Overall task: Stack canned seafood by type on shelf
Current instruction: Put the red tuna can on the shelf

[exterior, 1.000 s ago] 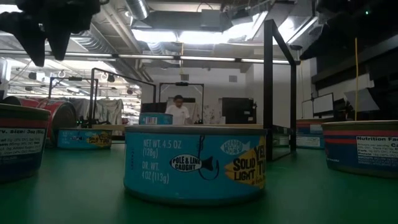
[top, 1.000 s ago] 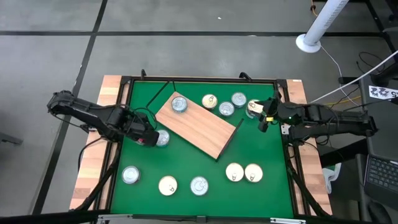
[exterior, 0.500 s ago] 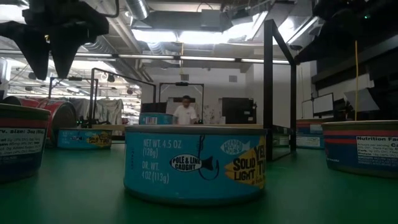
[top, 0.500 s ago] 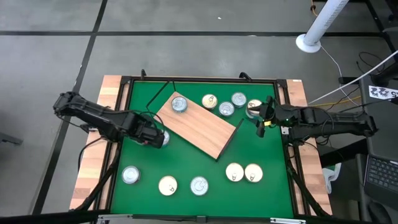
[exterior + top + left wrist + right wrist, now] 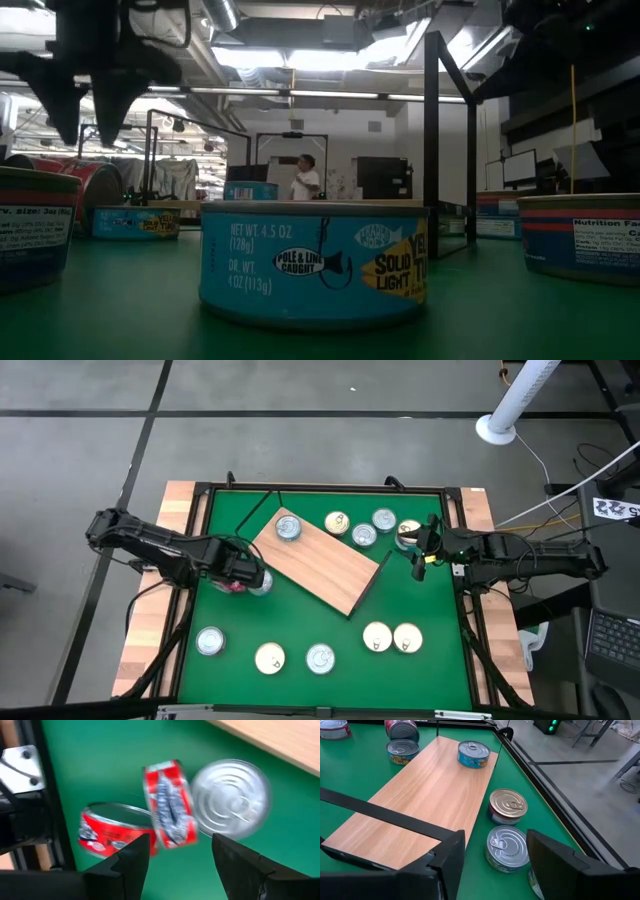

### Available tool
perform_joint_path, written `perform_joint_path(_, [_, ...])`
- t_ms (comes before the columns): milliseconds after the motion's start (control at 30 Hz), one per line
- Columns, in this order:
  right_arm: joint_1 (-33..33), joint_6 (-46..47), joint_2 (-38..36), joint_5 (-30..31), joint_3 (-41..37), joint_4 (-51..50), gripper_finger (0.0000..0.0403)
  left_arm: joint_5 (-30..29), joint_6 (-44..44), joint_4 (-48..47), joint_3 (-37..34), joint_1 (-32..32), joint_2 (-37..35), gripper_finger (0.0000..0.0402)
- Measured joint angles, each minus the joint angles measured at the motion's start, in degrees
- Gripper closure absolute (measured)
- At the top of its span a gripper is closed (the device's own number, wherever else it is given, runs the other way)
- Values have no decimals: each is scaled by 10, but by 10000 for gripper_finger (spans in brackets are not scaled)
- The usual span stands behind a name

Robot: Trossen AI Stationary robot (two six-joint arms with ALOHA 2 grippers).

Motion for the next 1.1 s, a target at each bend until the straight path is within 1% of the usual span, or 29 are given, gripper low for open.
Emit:
perform_joint_path(100, [0,0,0,0,0,-1,191,0,-5,12,-17,3,0,194])
perform_joint_path(333, [0,0,0,0,0,-1,191,-1,-1,86,-51,3,0,194])
perform_joint_path(633, [0,0,0,0,0,-1,191,-2,0,104,-89,2,0,194])
perform_joint_path(767, [0,0,0,0,0,-1,191,-2,14,115,-91,3,0,195])
perform_joint_path(867, [0,0,0,0,0,-1,191,-2,18,122,-91,2,0,210])
perform_joint_path(1033, [0,0,0,0,0,-1,191,-2,22,122,-91,2,0,266])
perform_joint_path(1100, [0,0,0,0,0,-1,191,-3,22,122,-91,2,0,272])
